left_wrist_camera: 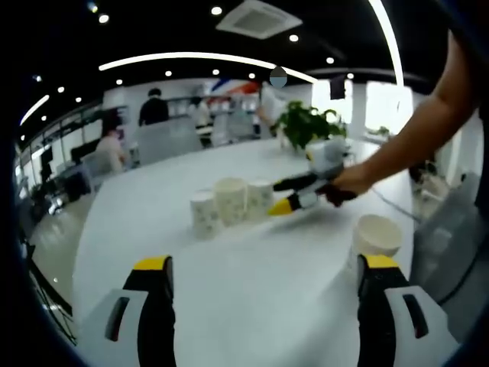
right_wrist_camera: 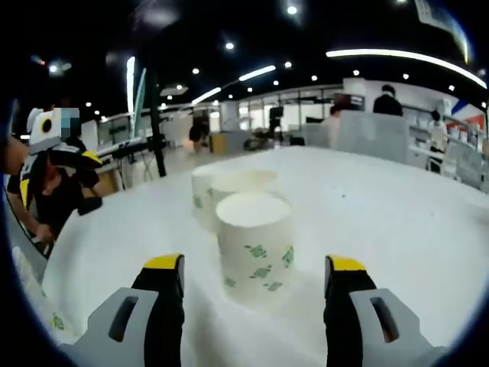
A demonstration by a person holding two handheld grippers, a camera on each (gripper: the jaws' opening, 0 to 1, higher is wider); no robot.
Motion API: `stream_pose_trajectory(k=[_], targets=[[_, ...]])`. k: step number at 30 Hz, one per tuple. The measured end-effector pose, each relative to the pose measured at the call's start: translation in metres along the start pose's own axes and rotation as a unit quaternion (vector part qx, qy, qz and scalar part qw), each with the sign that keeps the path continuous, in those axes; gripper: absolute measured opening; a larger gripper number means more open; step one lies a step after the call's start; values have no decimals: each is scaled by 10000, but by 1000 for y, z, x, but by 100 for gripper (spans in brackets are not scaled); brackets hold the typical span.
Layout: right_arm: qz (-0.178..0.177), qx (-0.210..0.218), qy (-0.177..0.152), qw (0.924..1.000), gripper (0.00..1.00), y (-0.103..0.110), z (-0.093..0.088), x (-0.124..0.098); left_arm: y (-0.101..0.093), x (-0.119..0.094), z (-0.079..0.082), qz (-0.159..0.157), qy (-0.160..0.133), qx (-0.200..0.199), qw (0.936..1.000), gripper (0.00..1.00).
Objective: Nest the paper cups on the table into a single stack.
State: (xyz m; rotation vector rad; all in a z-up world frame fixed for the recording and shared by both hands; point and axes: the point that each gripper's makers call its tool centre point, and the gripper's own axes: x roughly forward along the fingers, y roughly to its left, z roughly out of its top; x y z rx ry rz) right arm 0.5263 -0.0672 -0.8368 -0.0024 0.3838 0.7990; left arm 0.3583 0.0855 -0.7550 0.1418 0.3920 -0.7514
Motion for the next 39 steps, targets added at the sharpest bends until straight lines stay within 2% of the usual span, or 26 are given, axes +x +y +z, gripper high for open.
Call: stream_pose_trajectory(k=[1, 3, 9, 12, 14, 18, 30, 39], targets=[[-18, -172, -12, 9998, 72, -1, 2, 2, 0, 0, -1, -3, 7, -2, 10000, 98], [-9, -247, 25, 9997, 71, -1, 2, 6, 0, 0, -1, 5, 18, -20, 10000, 98], [-164, -125, 159, 9997, 56, -6, -1, 17, 3, 0, 0, 51, -16, -72, 10000, 98], [-124, -181, 321, 9992, 51, -3, -7, 17, 2, 0, -1, 39, -6, -73, 10000, 98], [-65, -168, 451, 9988, 43, -2, -13, 17, 2, 0, -2, 51, 0, -75, 10000, 97], [-83, -78, 409, 9991, 41, -3, -13, 16, 4, 0, -3, 90, -4, -122, 9999, 97], [-161, -208, 370, 9990, 39, 0, -9, 6, 3, -1, 2, 76, -16, -50, 10000, 97], [-142, -80, 259, 9995, 40, -3, 10, -5, 3, -1, 11, 78, -88, 10, 9999, 97]])
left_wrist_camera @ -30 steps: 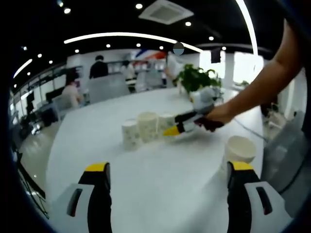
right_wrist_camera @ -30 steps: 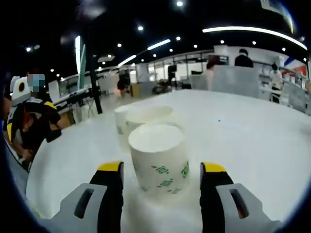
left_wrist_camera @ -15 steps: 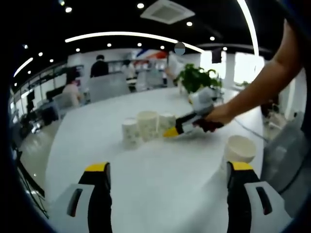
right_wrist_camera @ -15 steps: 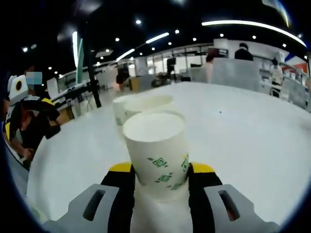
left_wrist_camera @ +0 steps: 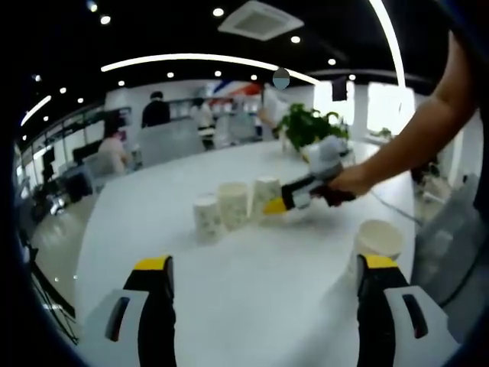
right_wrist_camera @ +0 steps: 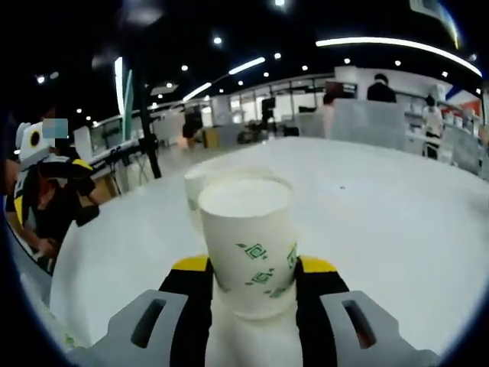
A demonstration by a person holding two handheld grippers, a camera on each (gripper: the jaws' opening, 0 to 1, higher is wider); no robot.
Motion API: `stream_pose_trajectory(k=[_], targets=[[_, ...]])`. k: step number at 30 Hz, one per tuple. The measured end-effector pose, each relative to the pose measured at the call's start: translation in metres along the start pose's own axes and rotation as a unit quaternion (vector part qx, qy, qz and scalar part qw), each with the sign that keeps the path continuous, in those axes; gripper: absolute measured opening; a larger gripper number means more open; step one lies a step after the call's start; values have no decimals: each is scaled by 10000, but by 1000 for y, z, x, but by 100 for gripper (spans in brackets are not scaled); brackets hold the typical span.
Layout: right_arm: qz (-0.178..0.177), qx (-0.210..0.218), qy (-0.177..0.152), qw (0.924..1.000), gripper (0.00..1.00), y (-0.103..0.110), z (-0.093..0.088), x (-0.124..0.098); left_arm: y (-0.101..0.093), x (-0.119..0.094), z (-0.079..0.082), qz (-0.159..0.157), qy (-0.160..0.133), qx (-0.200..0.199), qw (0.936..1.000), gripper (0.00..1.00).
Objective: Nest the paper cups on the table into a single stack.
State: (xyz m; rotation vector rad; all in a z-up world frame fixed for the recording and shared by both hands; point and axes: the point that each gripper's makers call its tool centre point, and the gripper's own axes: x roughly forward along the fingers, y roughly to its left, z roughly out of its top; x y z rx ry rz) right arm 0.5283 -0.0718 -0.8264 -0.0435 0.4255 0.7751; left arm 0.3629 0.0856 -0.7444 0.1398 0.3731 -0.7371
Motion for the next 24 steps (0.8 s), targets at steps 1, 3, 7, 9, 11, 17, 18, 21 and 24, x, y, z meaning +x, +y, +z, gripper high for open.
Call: stream_pose_trajectory(k=[1, 3, 7, 9, 11, 17, 18, 21, 24], targets=[[-16, -28, 32, 10000, 40, -1, 0, -2, 0, 0, 2, -1, -10, 13, 10000, 97], [-54, -160, 62, 9998, 39, -4, 2, -6, 1, 0, 4, 5, -28, 29, 10000, 97], [22, 171, -42, 9998, 39, -7, 17, -13, 2, -1, 10, 10, -101, 38, 9999, 97], [-12, 38, -47, 10000, 39, -9, 24, -16, 4, -1, 11, 25, -101, 29, 9999, 97], [11, 11, -98, 10000, 38, -10, 32, -19, 4, -2, 12, 34, -82, 23, 10000, 97], [-17, -237, -213, 9995, 39, -9, 64, -27, 3, -5, 20, 32, -141, 1, 9999, 97], [-11, -232, -214, 9995, 38, -9, 68, -28, 3, -6, 20, 32, -145, 1, 9999, 97], [115, -376, -229, 9990, 39, -6, 80, -33, 3, -8, 23, 40, -165, 29, 9999, 97], [91, -414, -336, 9985, 38, -7, 92, -38, 3, -11, 27, 34, -189, 47, 9998, 97]])
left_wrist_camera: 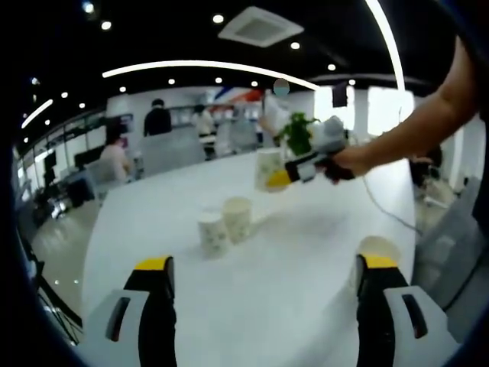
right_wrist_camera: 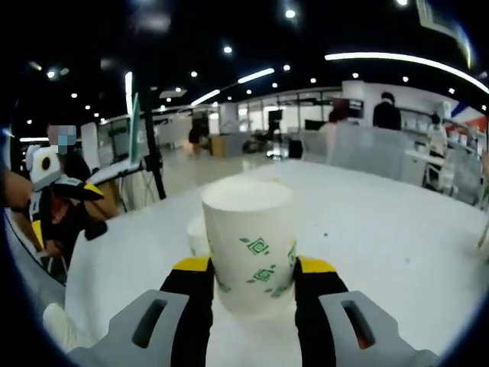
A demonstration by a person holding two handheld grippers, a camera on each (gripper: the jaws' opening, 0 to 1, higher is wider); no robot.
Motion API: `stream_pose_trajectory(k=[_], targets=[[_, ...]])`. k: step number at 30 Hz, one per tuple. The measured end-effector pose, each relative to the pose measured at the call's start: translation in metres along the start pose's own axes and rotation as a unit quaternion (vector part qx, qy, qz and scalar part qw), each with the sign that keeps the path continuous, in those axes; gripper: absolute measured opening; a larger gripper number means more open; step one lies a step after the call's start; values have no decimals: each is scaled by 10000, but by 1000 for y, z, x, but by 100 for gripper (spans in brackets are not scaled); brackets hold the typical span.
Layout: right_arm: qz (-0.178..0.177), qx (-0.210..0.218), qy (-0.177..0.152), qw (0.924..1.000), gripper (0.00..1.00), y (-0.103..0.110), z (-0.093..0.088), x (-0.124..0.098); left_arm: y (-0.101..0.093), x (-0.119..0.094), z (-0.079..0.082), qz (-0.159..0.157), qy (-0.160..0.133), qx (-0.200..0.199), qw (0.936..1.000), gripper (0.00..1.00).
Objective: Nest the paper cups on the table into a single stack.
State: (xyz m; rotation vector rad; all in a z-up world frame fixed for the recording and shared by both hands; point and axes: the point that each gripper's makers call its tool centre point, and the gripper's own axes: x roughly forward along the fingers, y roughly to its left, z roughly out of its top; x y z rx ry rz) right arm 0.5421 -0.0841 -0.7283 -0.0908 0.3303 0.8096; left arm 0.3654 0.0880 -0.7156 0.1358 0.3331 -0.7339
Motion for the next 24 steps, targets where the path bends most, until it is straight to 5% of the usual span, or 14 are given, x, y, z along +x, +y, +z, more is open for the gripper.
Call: stream_pose_trajectory(k=[13, 24], targets=[[106, -183, -121, 9997, 38, 8, 34, -6, 5, -7, 12, 32, -70, -12, 10000, 96], [202, -235, -70, 9995, 36, 14, 40, -12, 7, -7, 25, 75, -264, 76, 9996, 98]])
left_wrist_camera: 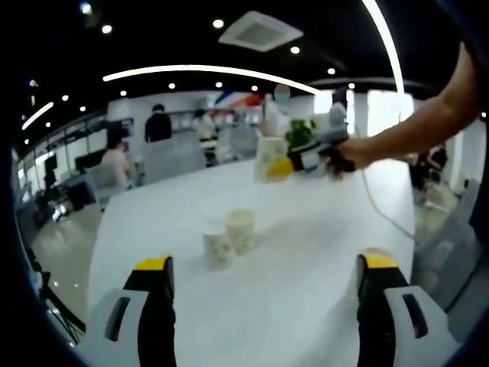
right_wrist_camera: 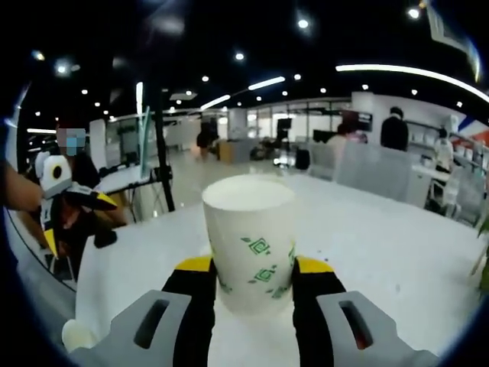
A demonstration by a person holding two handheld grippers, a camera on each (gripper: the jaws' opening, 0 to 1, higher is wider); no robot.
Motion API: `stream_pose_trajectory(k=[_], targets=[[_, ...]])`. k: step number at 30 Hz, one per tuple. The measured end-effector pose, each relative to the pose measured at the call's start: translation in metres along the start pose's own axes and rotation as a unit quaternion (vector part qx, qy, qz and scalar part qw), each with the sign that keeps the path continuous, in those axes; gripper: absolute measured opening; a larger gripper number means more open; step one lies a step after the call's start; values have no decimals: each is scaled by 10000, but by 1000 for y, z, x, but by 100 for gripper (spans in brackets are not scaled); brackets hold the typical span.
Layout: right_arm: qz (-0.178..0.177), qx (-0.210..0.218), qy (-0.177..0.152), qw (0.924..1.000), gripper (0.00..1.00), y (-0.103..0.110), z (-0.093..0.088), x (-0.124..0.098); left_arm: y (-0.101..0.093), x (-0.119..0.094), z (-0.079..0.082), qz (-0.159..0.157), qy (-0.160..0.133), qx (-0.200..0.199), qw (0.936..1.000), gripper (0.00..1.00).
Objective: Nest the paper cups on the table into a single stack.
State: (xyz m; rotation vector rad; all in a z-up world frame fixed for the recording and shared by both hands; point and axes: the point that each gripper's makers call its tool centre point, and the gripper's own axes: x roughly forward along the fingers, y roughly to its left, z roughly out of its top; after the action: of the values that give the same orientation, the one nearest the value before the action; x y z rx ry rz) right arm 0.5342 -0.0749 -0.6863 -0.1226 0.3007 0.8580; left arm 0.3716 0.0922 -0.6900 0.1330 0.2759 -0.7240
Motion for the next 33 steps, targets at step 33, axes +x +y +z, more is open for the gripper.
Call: stream_pose_trajectory(k=[33], targets=[[849, 35, 157, 9963, 36, 86, 0, -37, -28, 34, 77, -259, -543, -61, 9982, 82]])
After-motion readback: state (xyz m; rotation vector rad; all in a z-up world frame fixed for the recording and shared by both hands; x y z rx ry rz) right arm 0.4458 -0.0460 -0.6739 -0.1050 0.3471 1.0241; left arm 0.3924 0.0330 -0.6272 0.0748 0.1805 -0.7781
